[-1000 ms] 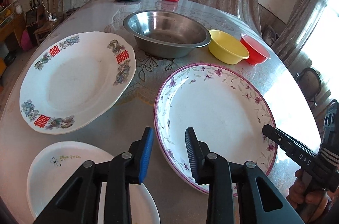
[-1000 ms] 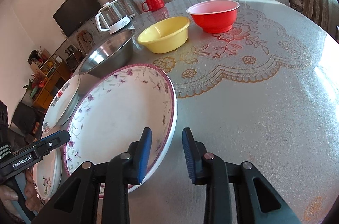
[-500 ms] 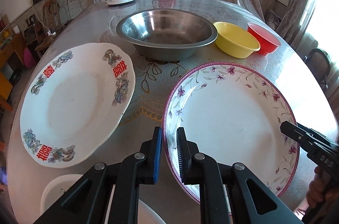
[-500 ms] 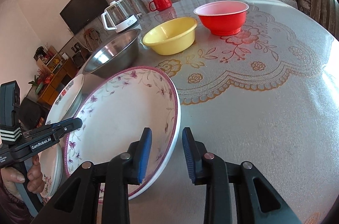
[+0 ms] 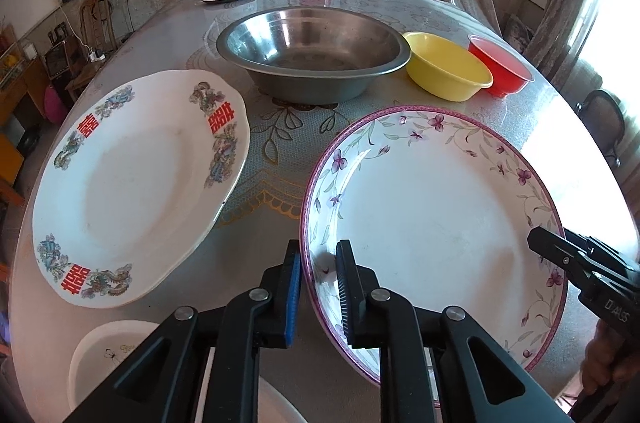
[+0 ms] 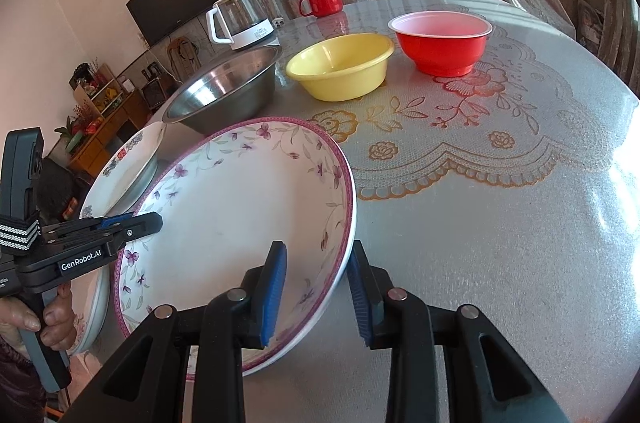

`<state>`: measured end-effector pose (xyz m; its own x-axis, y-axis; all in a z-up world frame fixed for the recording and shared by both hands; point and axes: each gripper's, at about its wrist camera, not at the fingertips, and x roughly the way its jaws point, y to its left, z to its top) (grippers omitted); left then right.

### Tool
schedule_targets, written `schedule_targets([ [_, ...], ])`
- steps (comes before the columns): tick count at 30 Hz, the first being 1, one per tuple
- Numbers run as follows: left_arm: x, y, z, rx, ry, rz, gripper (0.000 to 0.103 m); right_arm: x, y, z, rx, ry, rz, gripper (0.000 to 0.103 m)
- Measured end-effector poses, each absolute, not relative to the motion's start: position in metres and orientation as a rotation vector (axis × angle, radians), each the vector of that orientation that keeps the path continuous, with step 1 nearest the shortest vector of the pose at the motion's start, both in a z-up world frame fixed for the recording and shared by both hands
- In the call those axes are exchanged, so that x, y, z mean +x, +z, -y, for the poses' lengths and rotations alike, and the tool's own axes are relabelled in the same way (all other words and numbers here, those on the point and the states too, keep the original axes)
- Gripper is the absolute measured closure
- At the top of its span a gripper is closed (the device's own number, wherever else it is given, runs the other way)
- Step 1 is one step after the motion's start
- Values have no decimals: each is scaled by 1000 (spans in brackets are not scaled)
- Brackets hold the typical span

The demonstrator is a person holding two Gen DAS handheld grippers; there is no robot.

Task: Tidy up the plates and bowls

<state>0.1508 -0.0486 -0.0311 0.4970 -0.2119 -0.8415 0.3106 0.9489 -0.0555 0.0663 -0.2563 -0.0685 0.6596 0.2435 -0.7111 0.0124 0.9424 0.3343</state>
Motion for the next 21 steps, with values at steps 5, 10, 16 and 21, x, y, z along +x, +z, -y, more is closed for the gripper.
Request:
schedule_targets([
  [5, 134, -23, 48, 132, -327, -984, 89, 62, -69, 261, 382, 139, -858, 72],
  [10, 120, -27, 44, 104, -346, -998, 89, 50, -68, 264, 404, 137, -869, 72],
  [16, 100, -22, 41, 90, -366, -984, 89, 33, -57, 265, 417, 140, -850, 72],
  [21, 85, -20, 40, 110, -365, -966, 89, 22, -54, 262, 397, 145, -858, 72],
])
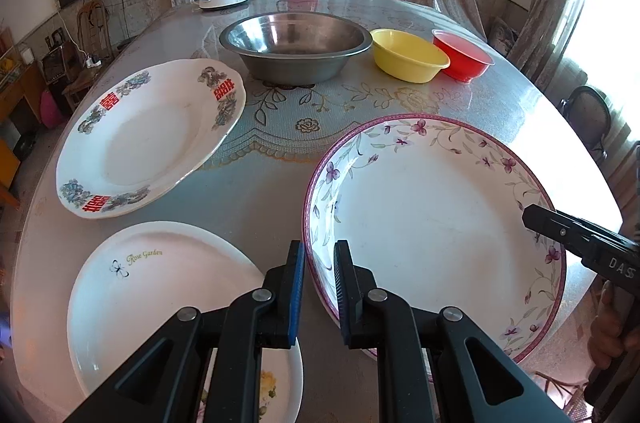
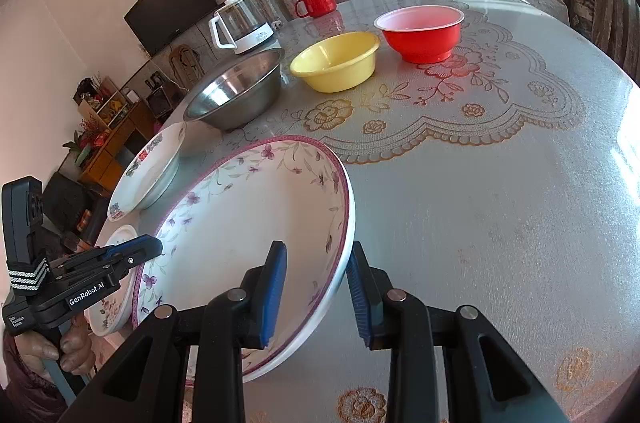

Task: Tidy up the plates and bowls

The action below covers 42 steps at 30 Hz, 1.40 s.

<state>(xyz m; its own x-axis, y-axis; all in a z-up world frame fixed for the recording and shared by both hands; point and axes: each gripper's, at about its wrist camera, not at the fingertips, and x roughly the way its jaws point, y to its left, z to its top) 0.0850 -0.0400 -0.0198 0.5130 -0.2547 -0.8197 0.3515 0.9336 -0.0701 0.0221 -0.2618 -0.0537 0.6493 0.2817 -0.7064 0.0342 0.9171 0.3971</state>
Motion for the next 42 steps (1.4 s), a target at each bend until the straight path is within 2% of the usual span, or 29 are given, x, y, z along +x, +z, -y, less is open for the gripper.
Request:
schedule_targets([
  [5, 68, -11, 45, 55, -510, -941, 93, 12, -62, 260, 386, 150, -898, 72],
  [8, 49, -2, 70, 194, -473, -847, 93, 10, -68, 251, 350, 149, -917, 73],
  [10, 43, 4, 74, 171, -534, -843, 93, 9, -67, 244, 295, 130, -915, 73],
  [11, 41, 7, 73, 162, -545, -838, 93, 9, -68, 243, 282, 119, -910, 77],
  [12, 40, 10, 71, 164, -530, -824, 93, 9, -68, 243, 267, 99, -911, 85],
  [17, 56, 18, 39, 94, -442, -818, 93, 8, -68, 239, 200, 81, -908, 84],
  [23, 87, 4, 19, 76, -396, -878, 92, 8, -68, 241, 203, 81, -907, 84],
  [25, 95, -3, 22, 91, -392, -893, 91, 8, -68, 242, 209, 82, -907, 84],
  [27, 103, -13, 27, 99, -405, -929, 75, 8, -68, 242, 212, 86, -908, 84],
  [29, 110, -21, 30, 106, -405, -958, 71, 9, -68, 243, 219, 90, -910, 84],
  [32, 115, -28, 38, 120, -441, -985, 73, 9, -69, 245, 230, 95, -913, 84],
  [33, 113, -28, 41, 120, -474, -990, 80, 10, -69, 245, 232, 94, -913, 84],
  [36, 106, -28, 49, 189, -458, -957, 80, 12, -68, 246, 235, 85, -916, 84],
  [42, 100, -29, 37, 129, -473, -963, 80, 17, -68, 247, 218, 76, -920, 84],
])
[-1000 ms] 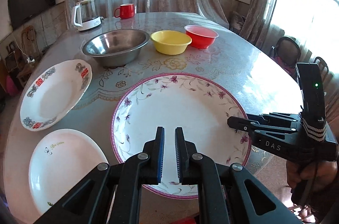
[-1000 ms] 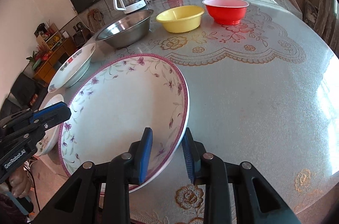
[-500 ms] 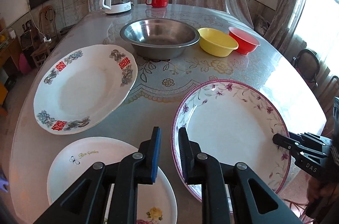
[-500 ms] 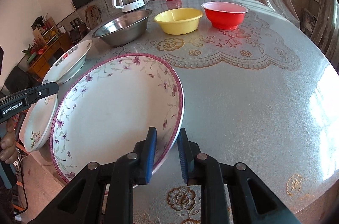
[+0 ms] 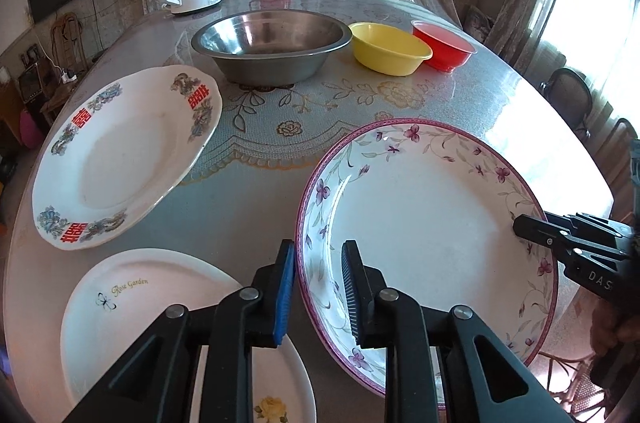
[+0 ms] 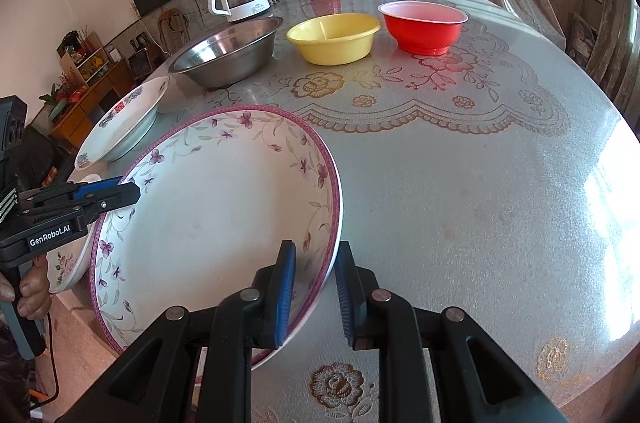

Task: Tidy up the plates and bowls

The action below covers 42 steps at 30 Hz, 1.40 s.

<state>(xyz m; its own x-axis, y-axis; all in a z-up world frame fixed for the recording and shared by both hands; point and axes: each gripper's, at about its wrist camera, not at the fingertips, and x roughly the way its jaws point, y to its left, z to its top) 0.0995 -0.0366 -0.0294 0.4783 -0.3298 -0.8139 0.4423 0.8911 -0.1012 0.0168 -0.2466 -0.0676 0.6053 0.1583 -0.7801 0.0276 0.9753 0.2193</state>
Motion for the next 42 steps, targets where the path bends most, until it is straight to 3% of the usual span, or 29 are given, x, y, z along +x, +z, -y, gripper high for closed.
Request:
schedule_targets([
  [8, 90, -28, 33, 92, -443, -945, 80, 19, -66, 243, 186, 50, -926, 84],
  [10, 86, -23, 32, 75, -425, -918, 76, 19, -65, 242, 184, 45, -929, 84],
  [16, 78, -8, 20, 42, -359, -851, 72, 18, -63, 240, 168, 17, -931, 77],
  [26, 82, 6, -27, -73, -256, -829, 65, 21, -24, 226, 135, -11, -781, 70],
  [42, 89, 0, -86, -154, -130, -832, 62, 68, -16, 123, 166, 356, -842, 63],
])
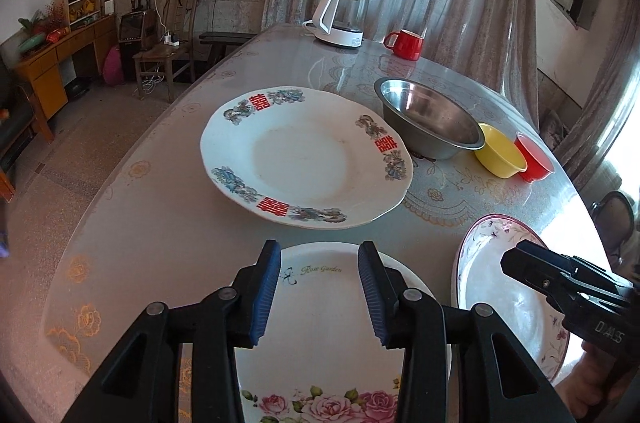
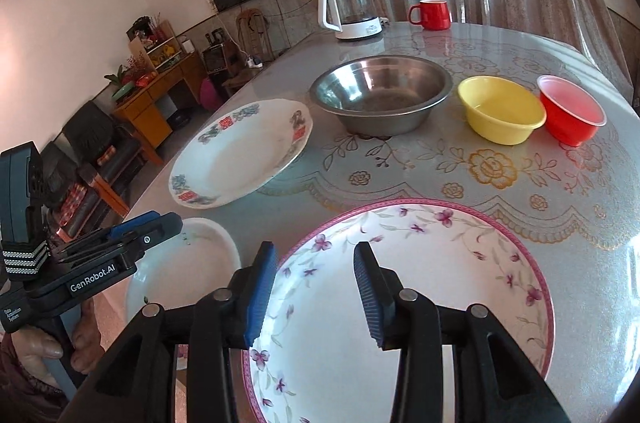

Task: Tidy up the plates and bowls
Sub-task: 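Move both tools to the rim of the red double-happiness plate, then grasp the double-happiness plate rim with both tools and lift it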

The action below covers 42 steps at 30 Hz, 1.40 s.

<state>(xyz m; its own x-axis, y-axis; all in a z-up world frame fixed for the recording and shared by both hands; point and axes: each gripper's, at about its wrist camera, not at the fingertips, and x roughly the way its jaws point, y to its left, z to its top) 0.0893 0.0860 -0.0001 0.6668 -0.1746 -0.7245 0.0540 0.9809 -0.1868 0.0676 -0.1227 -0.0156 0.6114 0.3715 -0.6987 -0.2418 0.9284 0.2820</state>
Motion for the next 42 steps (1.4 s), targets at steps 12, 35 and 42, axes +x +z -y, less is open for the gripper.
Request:
schedule_targets([
  [12, 101, -9, -131, -263, -76, -855, 60, 105, -19, 96, 232, 430, -891, 63],
  [35, 166, -23, -175, -362, -35, -898, 55, 179, -38, 82, 315, 405, -965, 63],
  [42, 198, -27, -182, -396, -55, -907, 55, 200, -45, 75, 313, 404, -983, 63],
])
